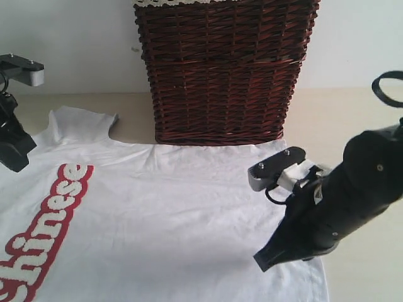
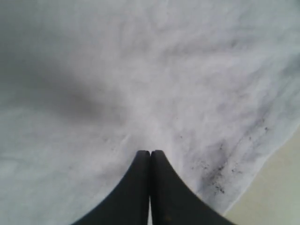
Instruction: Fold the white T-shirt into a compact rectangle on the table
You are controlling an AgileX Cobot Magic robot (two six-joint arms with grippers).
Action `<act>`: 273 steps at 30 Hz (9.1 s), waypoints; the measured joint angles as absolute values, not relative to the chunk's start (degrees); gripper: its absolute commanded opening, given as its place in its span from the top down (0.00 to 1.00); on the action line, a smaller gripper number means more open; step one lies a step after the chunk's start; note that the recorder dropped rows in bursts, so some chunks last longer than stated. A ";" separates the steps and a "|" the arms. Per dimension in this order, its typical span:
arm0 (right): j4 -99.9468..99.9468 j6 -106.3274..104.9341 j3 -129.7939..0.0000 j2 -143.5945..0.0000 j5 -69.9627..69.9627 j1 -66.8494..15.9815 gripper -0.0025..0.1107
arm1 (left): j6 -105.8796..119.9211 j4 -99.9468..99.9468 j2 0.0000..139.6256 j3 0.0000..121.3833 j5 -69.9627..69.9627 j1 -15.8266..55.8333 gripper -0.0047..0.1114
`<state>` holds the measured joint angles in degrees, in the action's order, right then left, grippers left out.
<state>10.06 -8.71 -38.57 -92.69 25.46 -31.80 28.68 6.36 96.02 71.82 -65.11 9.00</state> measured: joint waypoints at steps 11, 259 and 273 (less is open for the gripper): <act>3.23 0.63 -35.61 -99.27 17.41 -25.10 0.98 | 24.37 6.27 96.02 71.82 -59.30 9.00 0.96; 0.00 9.63 -29.67 -68.33 13.89 -16.64 0.98 | -12.24 -5.36 106.86 50.95 -32.57 -1.09 0.96; 0.00 9.63 -29.67 -68.33 13.89 -16.64 0.98 | -8.66 -6.52 118.42 72.64 -39.82 -7.14 0.96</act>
<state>0.00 9.63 -29.67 -68.33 13.89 -16.64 -8.66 -6.52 118.42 72.64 -39.82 -7.14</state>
